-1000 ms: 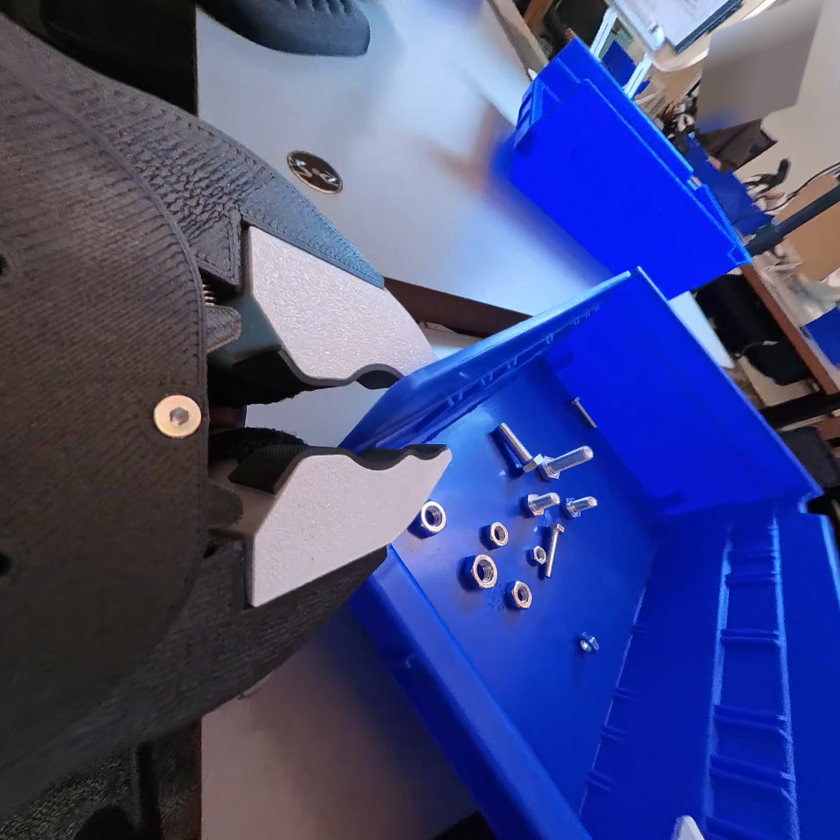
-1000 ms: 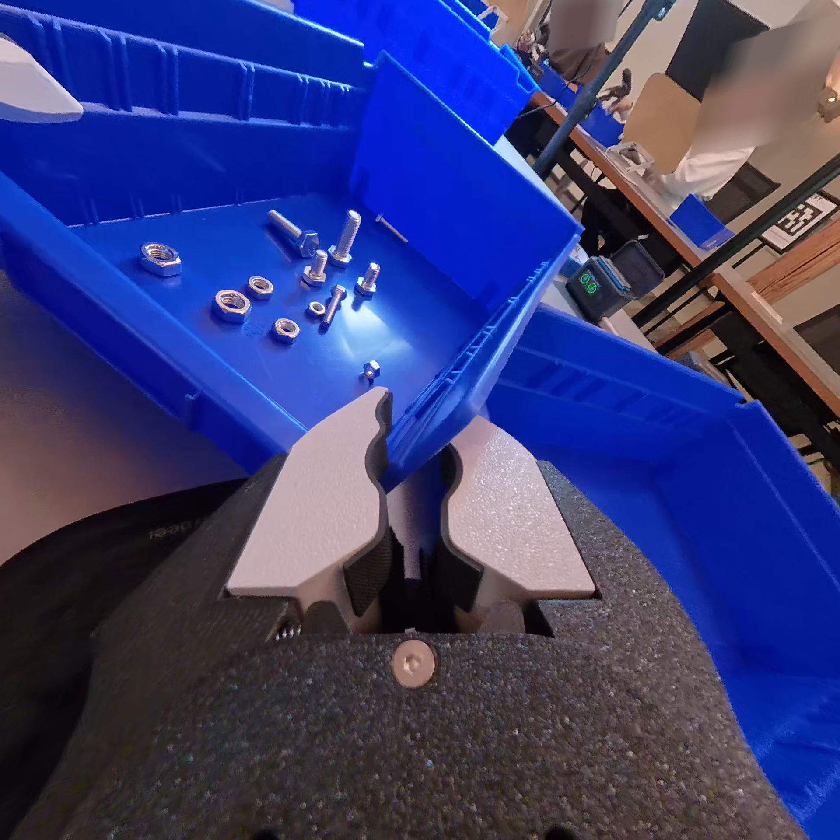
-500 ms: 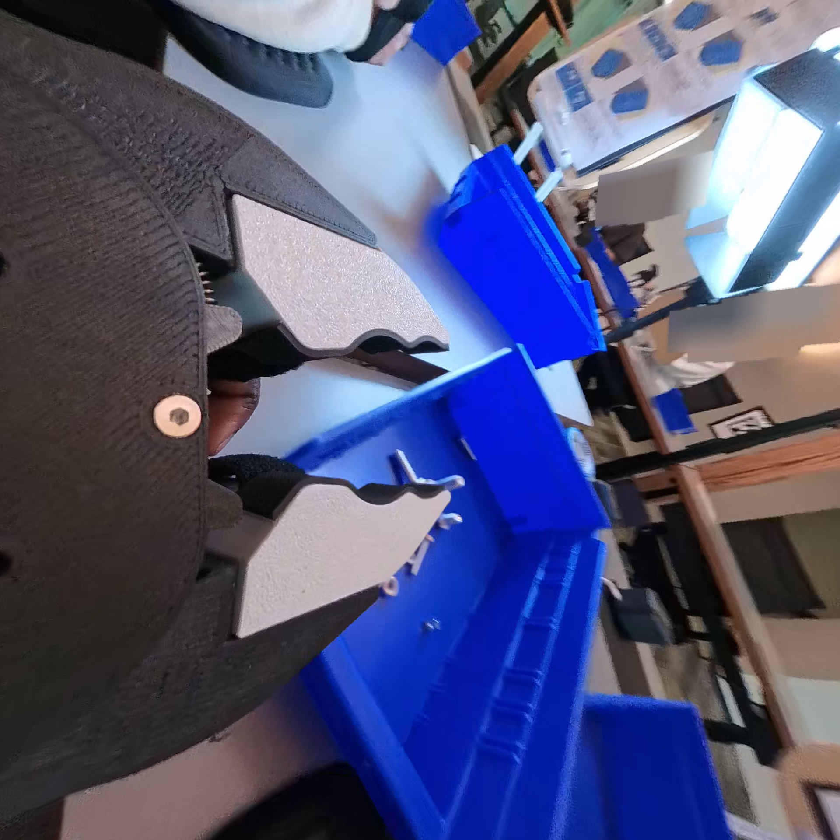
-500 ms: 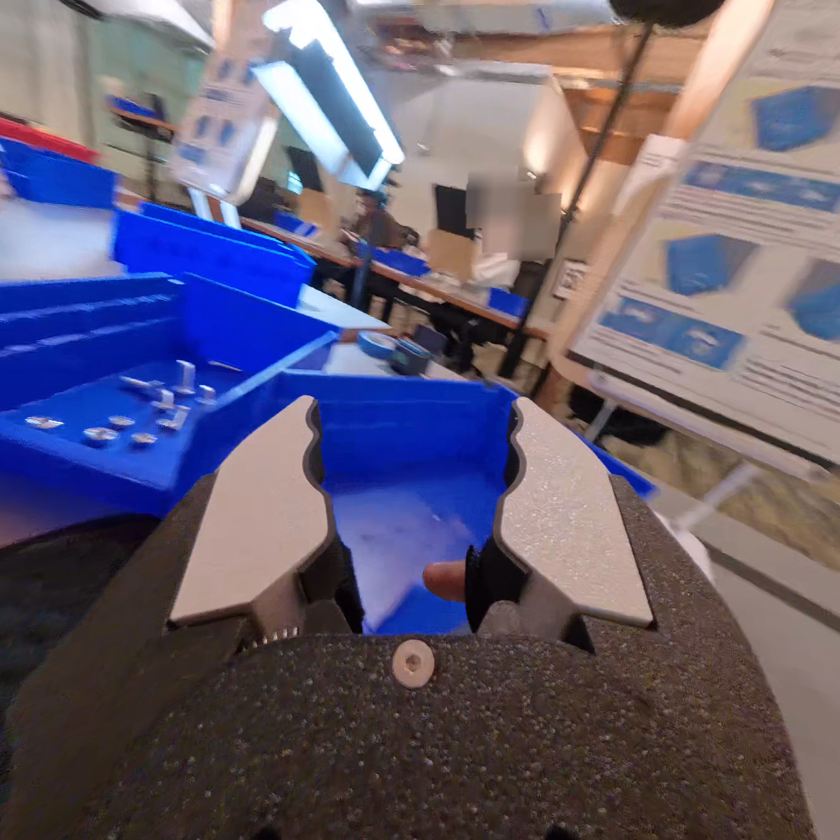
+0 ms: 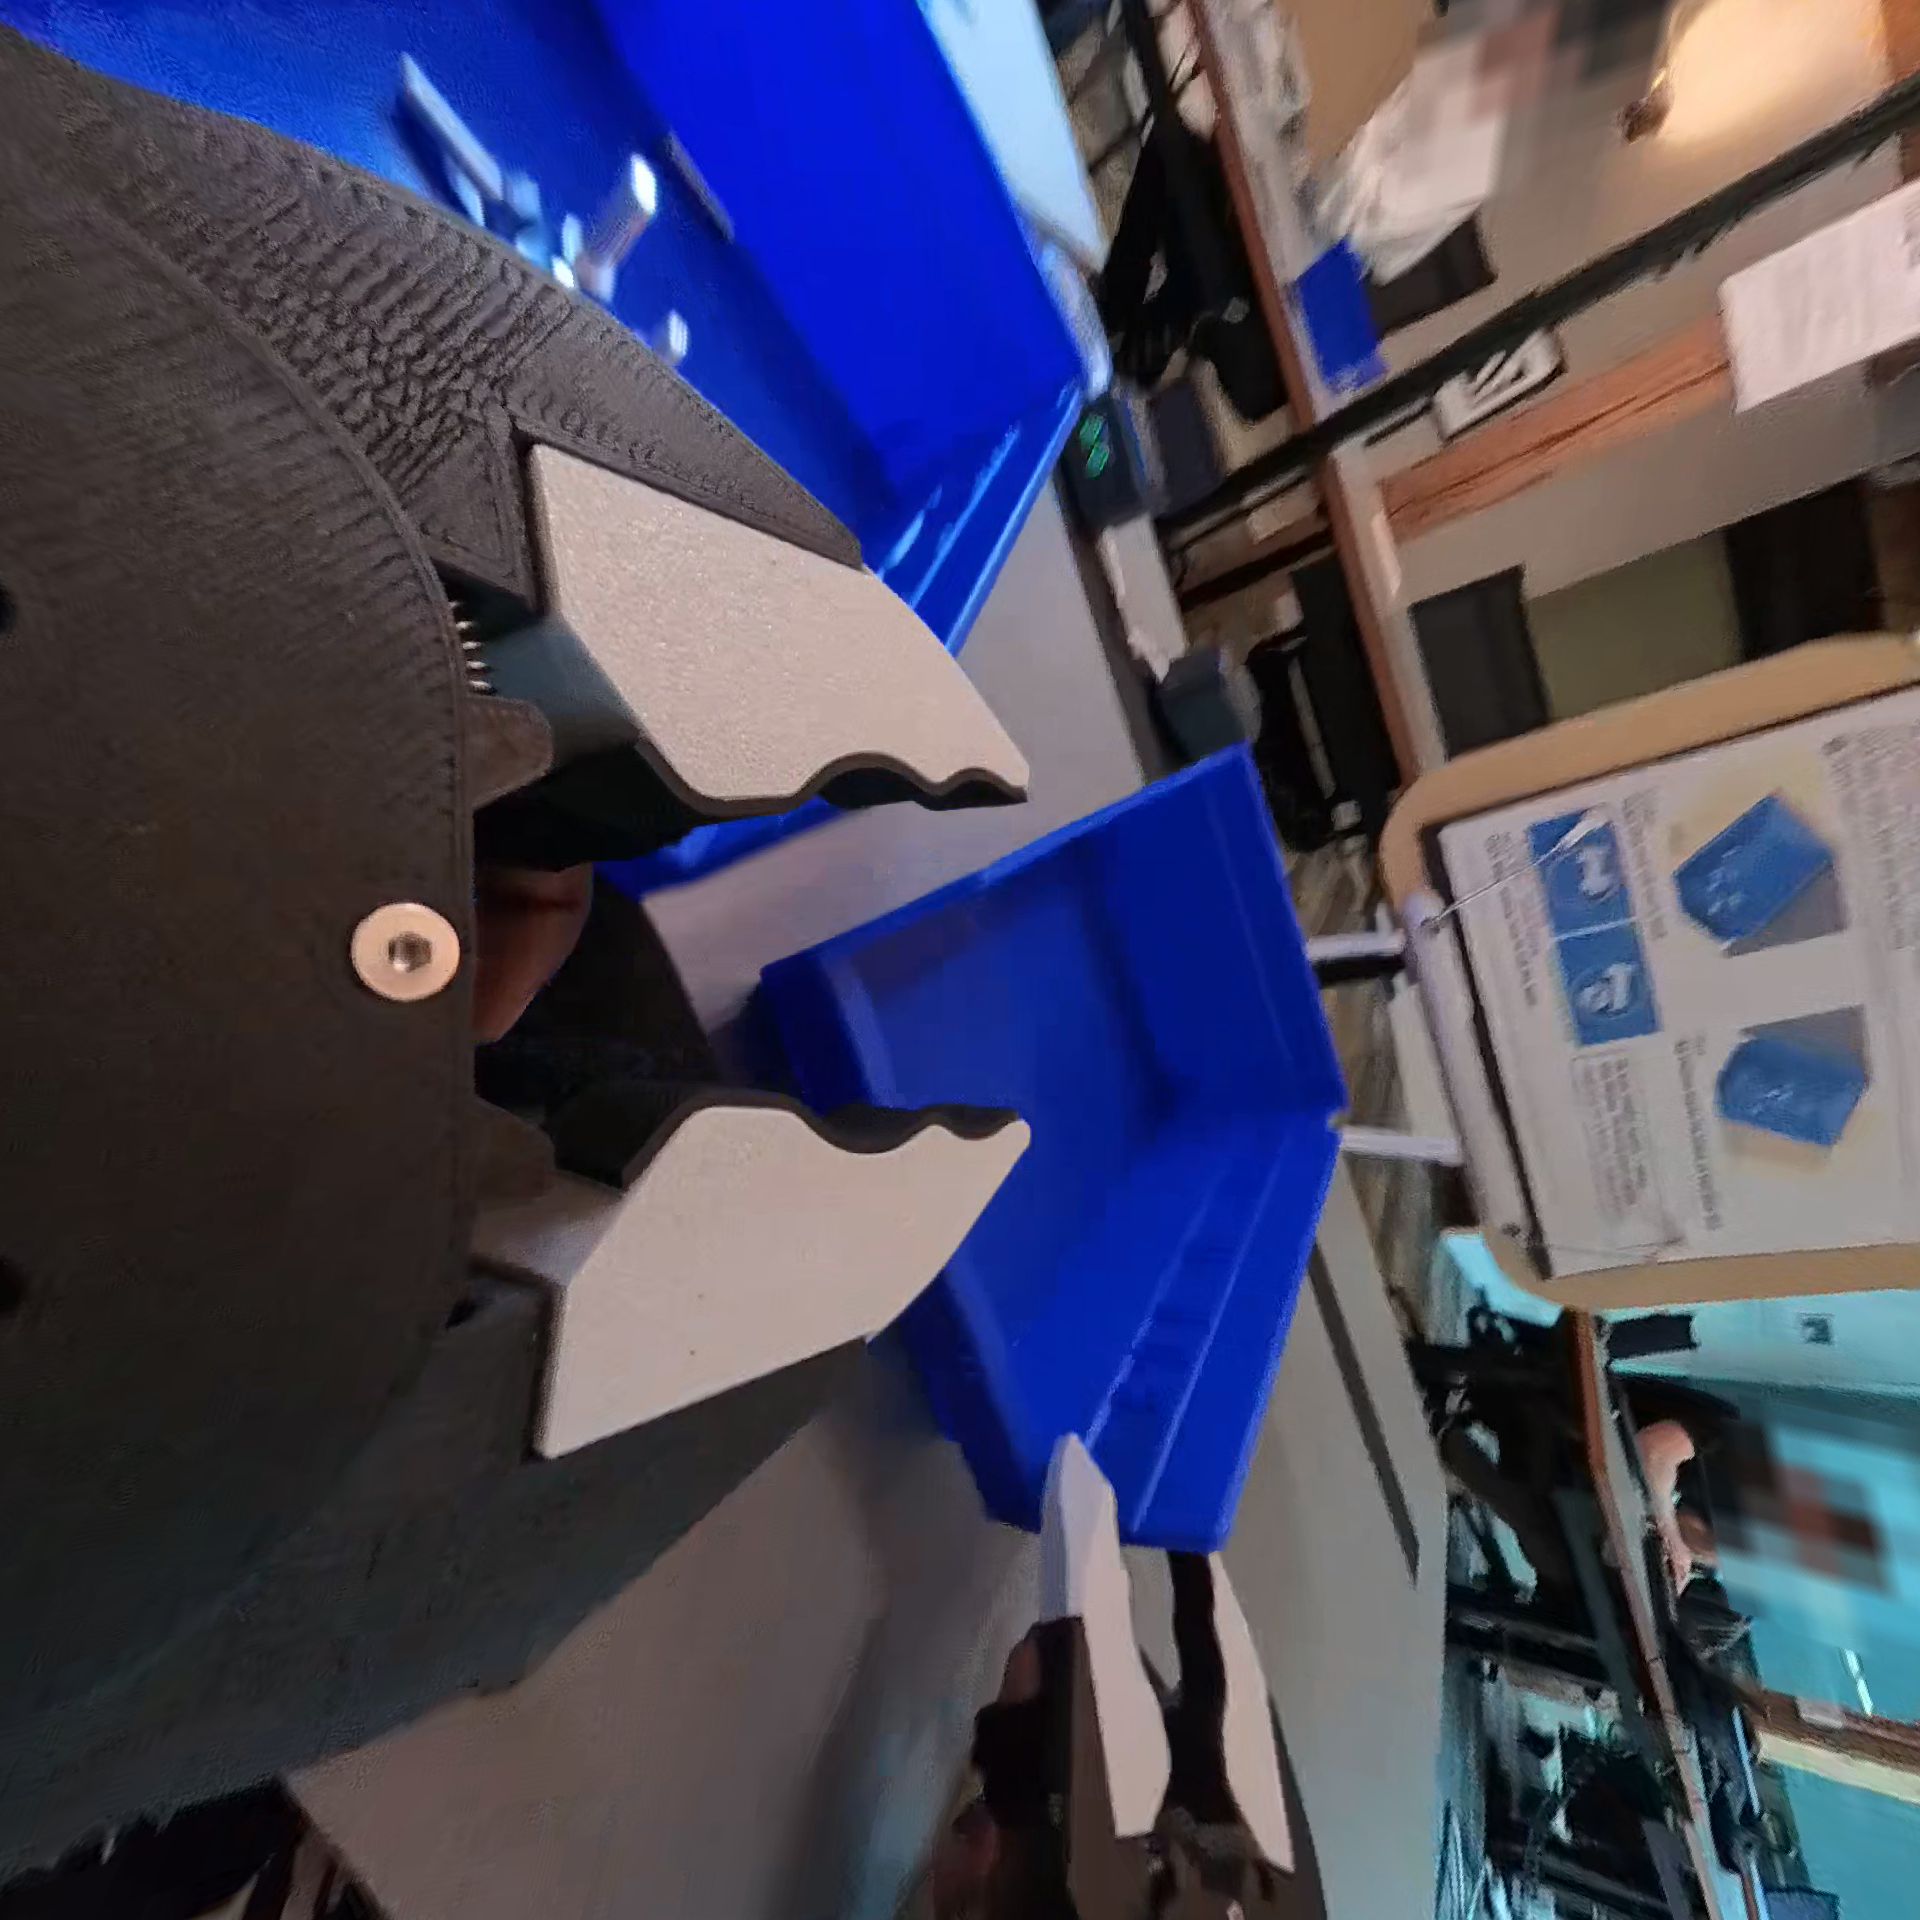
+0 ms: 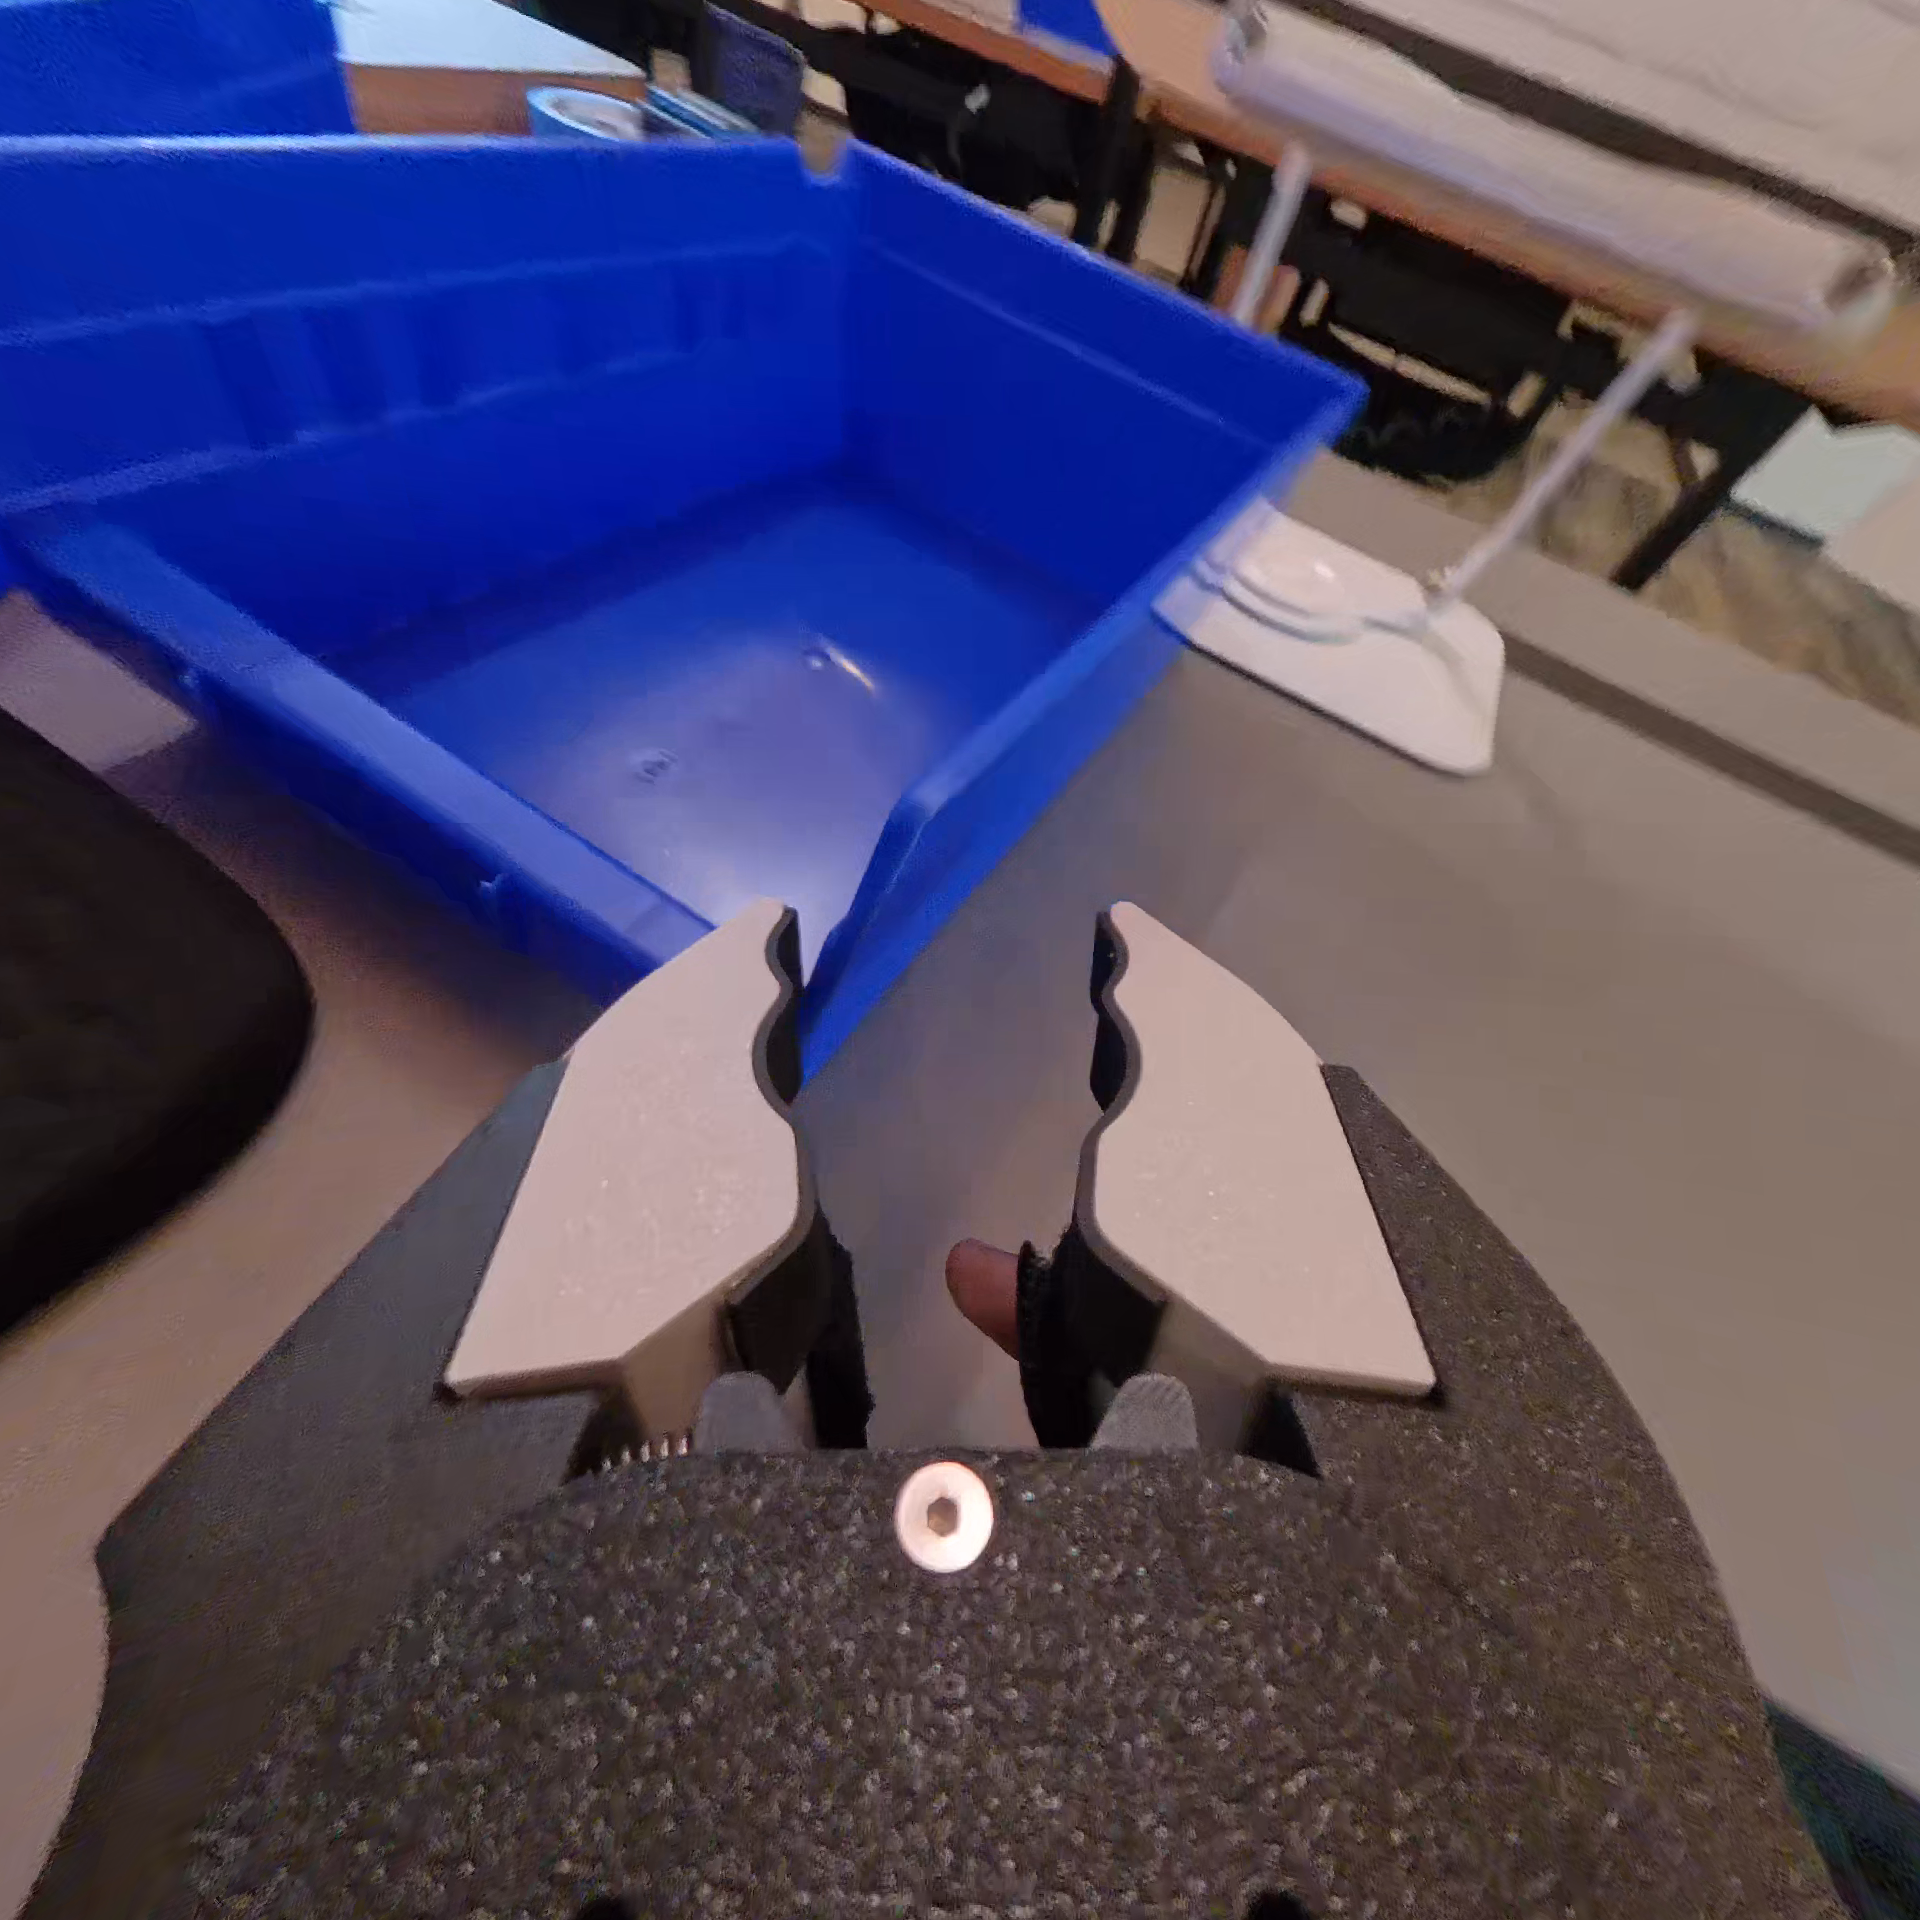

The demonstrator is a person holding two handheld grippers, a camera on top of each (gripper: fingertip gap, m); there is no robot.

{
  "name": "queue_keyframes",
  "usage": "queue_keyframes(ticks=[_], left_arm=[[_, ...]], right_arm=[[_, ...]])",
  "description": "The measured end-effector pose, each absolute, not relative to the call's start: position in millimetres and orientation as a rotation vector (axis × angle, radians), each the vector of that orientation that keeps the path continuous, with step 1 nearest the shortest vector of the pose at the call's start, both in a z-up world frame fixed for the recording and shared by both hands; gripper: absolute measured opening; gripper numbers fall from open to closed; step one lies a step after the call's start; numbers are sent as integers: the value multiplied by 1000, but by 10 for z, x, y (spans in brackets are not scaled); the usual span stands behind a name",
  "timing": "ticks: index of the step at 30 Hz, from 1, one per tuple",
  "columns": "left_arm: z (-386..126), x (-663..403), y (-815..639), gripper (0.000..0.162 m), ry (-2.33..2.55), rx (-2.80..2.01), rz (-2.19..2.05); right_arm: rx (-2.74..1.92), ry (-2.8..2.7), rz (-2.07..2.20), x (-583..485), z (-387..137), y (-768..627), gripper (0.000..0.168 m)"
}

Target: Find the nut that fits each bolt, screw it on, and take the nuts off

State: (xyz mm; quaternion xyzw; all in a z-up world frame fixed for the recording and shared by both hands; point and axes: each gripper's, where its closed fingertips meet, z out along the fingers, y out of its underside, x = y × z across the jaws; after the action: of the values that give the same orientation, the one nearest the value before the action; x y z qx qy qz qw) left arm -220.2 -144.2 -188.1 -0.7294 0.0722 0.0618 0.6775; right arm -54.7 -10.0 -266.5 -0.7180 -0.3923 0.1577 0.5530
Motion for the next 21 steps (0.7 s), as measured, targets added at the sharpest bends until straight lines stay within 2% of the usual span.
queue_keyframes(ticks=[2,6,10,11,12,13,18,21], left_arm=[[-2085,-2049,-1325,55,145,-1714,60],[-2449,-2085,-1059,55,19,-1865,70],[-2594,-2041,-878,56,23,-1995,22],[-2661,-2039,-839,52,25,-2034,14],[-2722,-2046,-812,26,28,-2067,20],[-2716,-2093,-790,16,24,-2061,71],[-2482,-1900,-748,12,222,-1959,313],[-2246,-1609,-626,13,251,-1877,212]], right_arm=[[-1730,-870,426,-366,-2682,-78,48],[-1707,-847,507,-321,-2587,-66,52],[-1768,-916,513,-457,-2708,-4,56],[-1782,-923,525,-488,-2734,3,47],[-1793,-928,517,-496,-2753,20,28],[-1793,-932,479,-481,-2759,45,18],[-1658,-965,152,-211,-2452,121,10],[-1635,-901,123,106,-2201,184,10]])
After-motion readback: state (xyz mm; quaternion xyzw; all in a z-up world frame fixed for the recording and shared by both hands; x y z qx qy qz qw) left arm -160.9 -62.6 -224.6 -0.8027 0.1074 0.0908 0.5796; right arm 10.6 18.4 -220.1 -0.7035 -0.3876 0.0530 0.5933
